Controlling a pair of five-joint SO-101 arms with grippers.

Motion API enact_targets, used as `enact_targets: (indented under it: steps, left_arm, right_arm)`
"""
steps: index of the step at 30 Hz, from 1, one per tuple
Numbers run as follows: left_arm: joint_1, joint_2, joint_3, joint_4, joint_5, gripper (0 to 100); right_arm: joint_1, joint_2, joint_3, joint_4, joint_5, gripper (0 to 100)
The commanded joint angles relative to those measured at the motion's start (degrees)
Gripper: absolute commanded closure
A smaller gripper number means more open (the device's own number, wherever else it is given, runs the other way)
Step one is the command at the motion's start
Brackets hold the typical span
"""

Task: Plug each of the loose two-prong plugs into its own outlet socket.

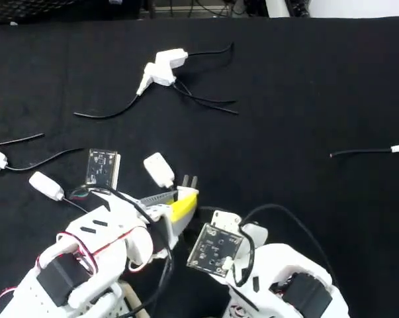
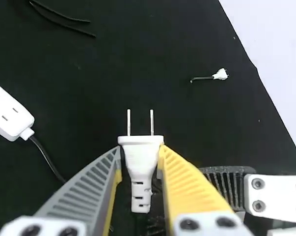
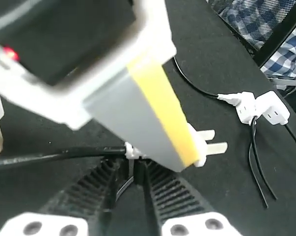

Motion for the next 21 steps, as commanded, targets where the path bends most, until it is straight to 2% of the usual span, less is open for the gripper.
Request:
enact_targets:
  steps: [1, 11, 21]
  left_arm:
    - [0.8, 0.9, 1.4, -2.2, -0.7, 97]
    - [0.8, 0.9, 10.1, -12.5, -0.4, 97]
    - [0.7, 0.8, 12.6, -15.0, -0.4, 97]
  right_arm:
    - [-0.5, -3.5, -5.1, 0.0, 0.4, 98.6]
    - [-0.4, -3.6, -5.6, 0.0, 0.1, 98.6]
    - [-0.4, -3.6, -5.4, 0.6, 0.3, 98.6]
